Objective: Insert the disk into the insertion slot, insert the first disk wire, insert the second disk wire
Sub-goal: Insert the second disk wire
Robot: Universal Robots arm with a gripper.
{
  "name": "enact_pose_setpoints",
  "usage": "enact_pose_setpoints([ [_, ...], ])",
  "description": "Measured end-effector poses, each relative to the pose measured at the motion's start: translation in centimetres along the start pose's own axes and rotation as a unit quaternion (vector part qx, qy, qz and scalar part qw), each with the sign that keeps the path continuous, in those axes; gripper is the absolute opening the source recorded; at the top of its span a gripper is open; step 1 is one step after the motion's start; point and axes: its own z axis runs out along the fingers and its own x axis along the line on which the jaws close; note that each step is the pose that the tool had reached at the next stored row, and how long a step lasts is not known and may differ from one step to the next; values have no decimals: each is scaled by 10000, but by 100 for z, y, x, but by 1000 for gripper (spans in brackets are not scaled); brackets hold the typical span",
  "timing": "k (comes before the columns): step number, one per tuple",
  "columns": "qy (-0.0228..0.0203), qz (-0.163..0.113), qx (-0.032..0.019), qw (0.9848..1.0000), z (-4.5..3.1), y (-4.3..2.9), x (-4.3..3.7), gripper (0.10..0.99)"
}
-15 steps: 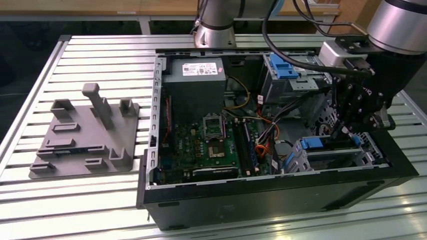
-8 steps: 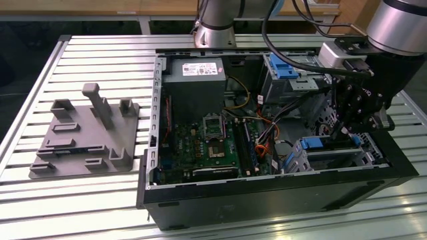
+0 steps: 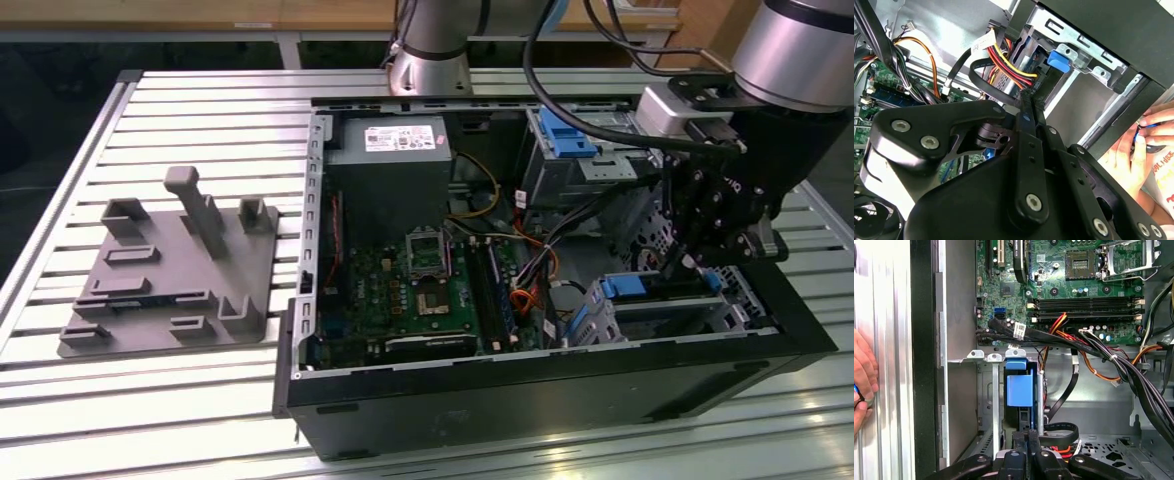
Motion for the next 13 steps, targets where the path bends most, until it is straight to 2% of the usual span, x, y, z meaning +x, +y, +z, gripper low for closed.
enact_pose_setpoints([
  [13,-5,-12,7,10000,-7,0,0,145],
])
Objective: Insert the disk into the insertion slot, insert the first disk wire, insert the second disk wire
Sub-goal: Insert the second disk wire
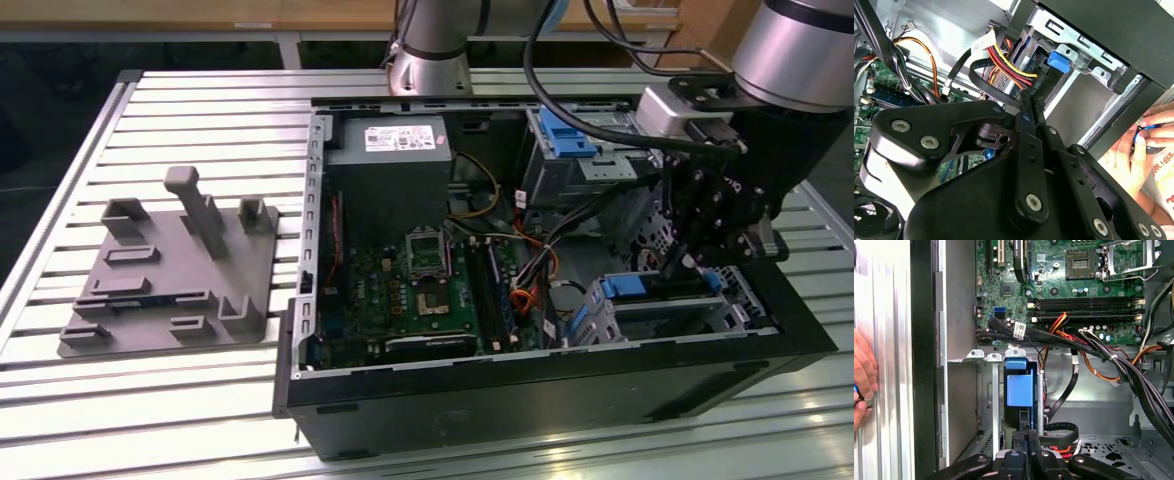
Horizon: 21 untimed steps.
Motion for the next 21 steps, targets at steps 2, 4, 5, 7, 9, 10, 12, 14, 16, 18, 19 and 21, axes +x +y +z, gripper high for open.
enact_pose_setpoints([
  [2,4,0,1,10000,-19,-1,3,145],
  [4,3,0,1,10000,-32,-1,4,145],
  [5,2,0,2,10000,-32,-1,4,145],
  [7,3,0,4,10000,-33,-1,4,145],
  [9,4,-4,6,10000,-34,-1,5,145],
  [10,4,-8,7,10000,-35,-1,5,145],
  [12,4,-22,10,10000,-32,-1,4,145],
  [14,3,-40,13,10000,-28,-1,4,145],
  [16,3,-57,15,10000,-26,0,4,145],
  [18,2,-72,18,10000,-24,0,3,145],
  [19,2,-79,20,10000,-23,0,3,145],
  [21,2,-89,22,10000,-20,0,3,145],
])
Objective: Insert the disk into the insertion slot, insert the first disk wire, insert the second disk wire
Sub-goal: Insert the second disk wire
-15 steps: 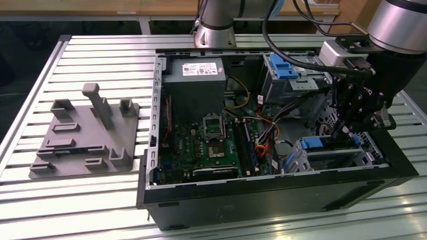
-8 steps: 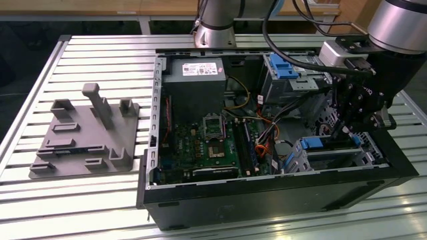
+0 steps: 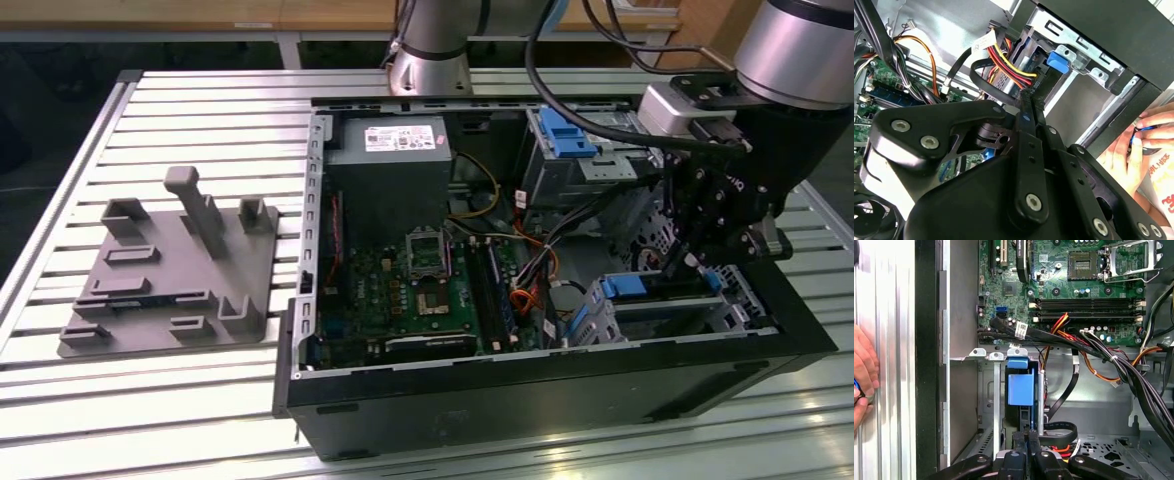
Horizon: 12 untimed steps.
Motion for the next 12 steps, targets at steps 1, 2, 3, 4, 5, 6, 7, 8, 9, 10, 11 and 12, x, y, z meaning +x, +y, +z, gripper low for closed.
enact_pose_setpoints([
  [1,0,-4,1,10000,2,0,0,145],
  [2,0,-8,2,10000,3,0,0,145],
  [3,0,-12,2,10000,5,0,0,145],
  [4,-1,-17,3,10000,8,0,-1,145],
  [5,-1,-21,3,10000,10,0,-1,145],
  [6,0,-25,4,10000,11,0,-1,145],
  [7,0,-29,5,10000,13,1,-1,145],
  [8,0,-32,5,10000,15,1,-2,145],
  [9,1,-36,5,10000,17,2,-2,145],
  [10,0,-39,6,10000,19,3,-2,145],
  [11,0,-43,6,10000,21,3,-2,145],
  [12,0,-46,7,10000,22,5,-2,145],
])
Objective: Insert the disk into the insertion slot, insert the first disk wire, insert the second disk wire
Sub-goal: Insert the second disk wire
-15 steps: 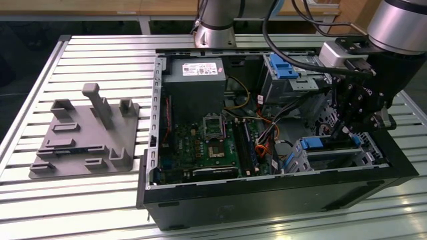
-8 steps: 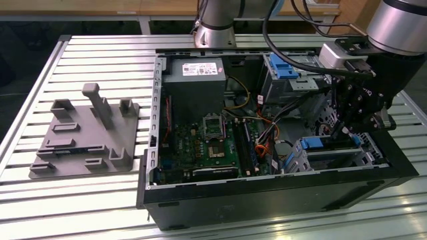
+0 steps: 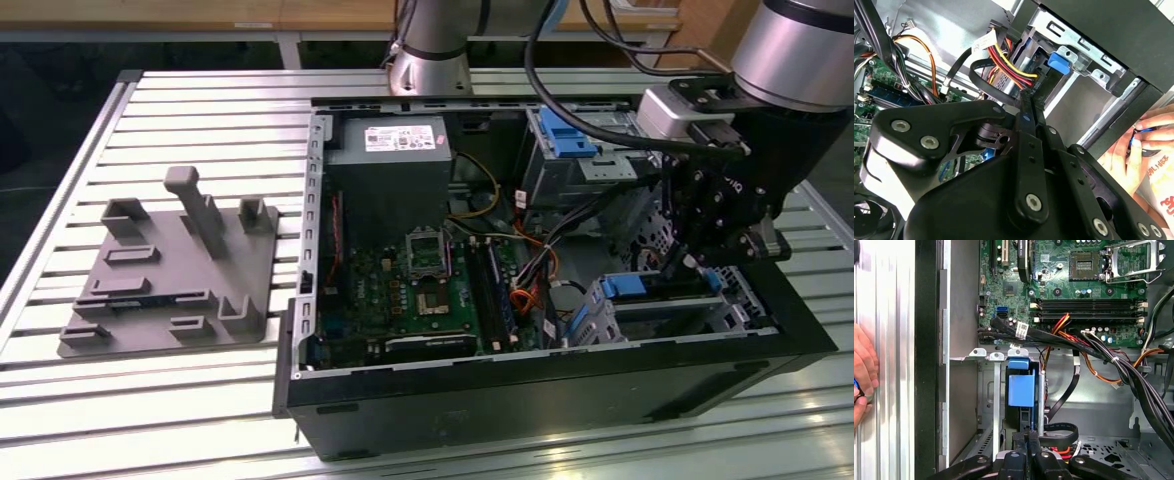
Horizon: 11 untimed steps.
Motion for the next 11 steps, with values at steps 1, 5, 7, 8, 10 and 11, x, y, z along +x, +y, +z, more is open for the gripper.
enact_pose_setpoints([
  [1,-1,-3,0,10000,1,2,0,145],
  [5,0,-14,3,10000,8,5,-1,145],
  [7,1,-16,6,10000,14,6,-2,145],
  [8,1,-16,8,10000,17,6,-2,145],
  [10,0,-16,12,10000,24,7,-3,145],
  [11,0,-16,15,10000,26,7,-3,145],
])
